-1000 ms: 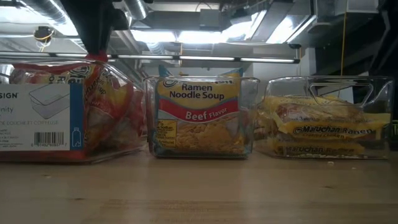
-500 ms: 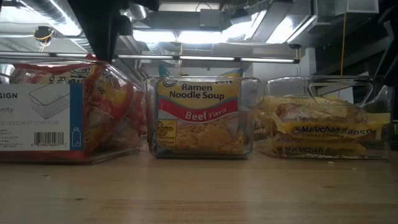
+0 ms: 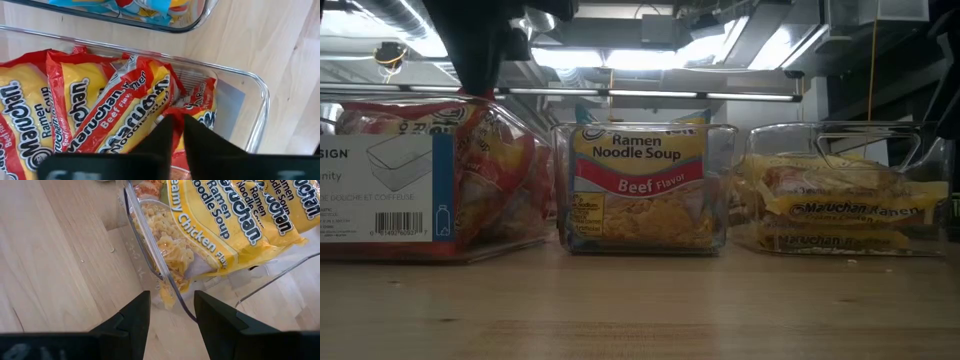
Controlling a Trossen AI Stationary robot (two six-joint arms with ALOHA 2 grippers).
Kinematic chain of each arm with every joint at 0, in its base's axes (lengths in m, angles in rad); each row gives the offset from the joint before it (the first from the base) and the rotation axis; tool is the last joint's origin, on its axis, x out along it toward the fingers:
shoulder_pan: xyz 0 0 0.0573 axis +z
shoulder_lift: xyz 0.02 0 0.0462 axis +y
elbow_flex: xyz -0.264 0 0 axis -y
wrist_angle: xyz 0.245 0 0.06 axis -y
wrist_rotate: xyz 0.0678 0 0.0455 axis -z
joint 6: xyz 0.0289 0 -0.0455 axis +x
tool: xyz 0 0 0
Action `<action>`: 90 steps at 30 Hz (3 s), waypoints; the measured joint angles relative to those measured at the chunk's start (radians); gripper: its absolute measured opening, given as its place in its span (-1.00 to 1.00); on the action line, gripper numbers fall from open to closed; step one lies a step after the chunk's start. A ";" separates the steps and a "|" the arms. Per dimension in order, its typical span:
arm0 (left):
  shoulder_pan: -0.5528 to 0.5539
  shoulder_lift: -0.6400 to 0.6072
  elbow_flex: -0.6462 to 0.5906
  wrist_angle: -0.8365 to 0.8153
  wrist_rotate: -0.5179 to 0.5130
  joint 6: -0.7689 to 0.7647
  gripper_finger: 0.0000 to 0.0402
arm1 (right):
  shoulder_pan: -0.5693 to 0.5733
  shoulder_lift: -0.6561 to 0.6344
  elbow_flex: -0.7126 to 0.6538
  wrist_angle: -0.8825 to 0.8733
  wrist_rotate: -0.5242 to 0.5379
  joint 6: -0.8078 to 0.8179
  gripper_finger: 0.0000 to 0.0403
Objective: Sort Maruchan noodles
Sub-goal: Put the red noodle pack into the left transparent bin
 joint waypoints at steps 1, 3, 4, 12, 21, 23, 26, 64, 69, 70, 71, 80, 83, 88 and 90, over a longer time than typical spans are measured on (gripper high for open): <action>0.000 0.000 0.000 0.000 -0.002 -0.001 -0.89 | 0.000 0.000 0.000 0.000 0.000 0.000 -0.22; -0.001 0.000 0.000 0.000 -0.013 -0.020 -0.97 | 0.000 0.000 0.000 0.000 0.000 -0.001 -0.22; -0.001 0.000 0.000 0.000 -0.018 -0.033 -0.97 | 0.000 0.000 0.000 0.000 -0.001 -0.002 -0.22; -0.001 -0.002 0.020 -0.052 -0.030 -0.105 -1.00 | 0.000 0.000 0.000 -0.002 -0.001 -0.004 -0.22; -0.003 -0.002 0.195 -0.191 -0.037 -0.139 -1.00 | 0.000 0.001 0.000 -0.003 0.002 -0.007 -0.22; -0.006 -0.003 0.239 -0.223 -0.037 -0.139 -1.00 | 0.000 0.001 0.000 -0.002 0.002 -0.008 -0.22; -0.011 -0.003 0.297 -0.263 -0.050 -0.159 -1.00 | 0.000 0.001 0.000 -0.002 0.002 -0.008 -0.22; -0.091 -0.004 0.307 -0.301 -0.145 -0.298 -1.00 | 0.000 0.001 0.000 0.000 0.006 -0.008 -0.22; -0.092 -0.004 0.220 -0.291 -0.134 -0.320 -1.00 | 0.000 0.001 0.000 0.001 0.006 -0.008 -0.22; -0.094 -0.004 0.204 -0.291 -0.133 -0.335 -1.00 | 0.000 0.001 0.000 0.001 0.006 -0.008 -0.22; -0.095 -0.004 0.187 -0.291 -0.132 -0.353 -1.00 | 0.000 0.001 0.000 0.001 0.006 -0.008 -0.22; -0.124 -0.003 0.092 -0.247 -0.070 -0.402 -0.86 | 0.000 0.001 0.000 0.003 0.006 -0.008 -0.22; -0.125 -0.003 0.092 -0.203 -0.053 -0.397 -0.73 | 0.000 0.001 0.000 0.003 0.006 -0.008 -0.22; -0.125 -0.003 0.092 -0.222 -0.034 -0.403 -0.57 | 0.000 0.001 0.000 0.004 0.006 -0.008 -0.22; -0.129 -0.003 0.092 -0.260 -0.014 -0.429 -0.54 | 0.000 0.001 0.000 0.004 0.006 -0.008 -0.22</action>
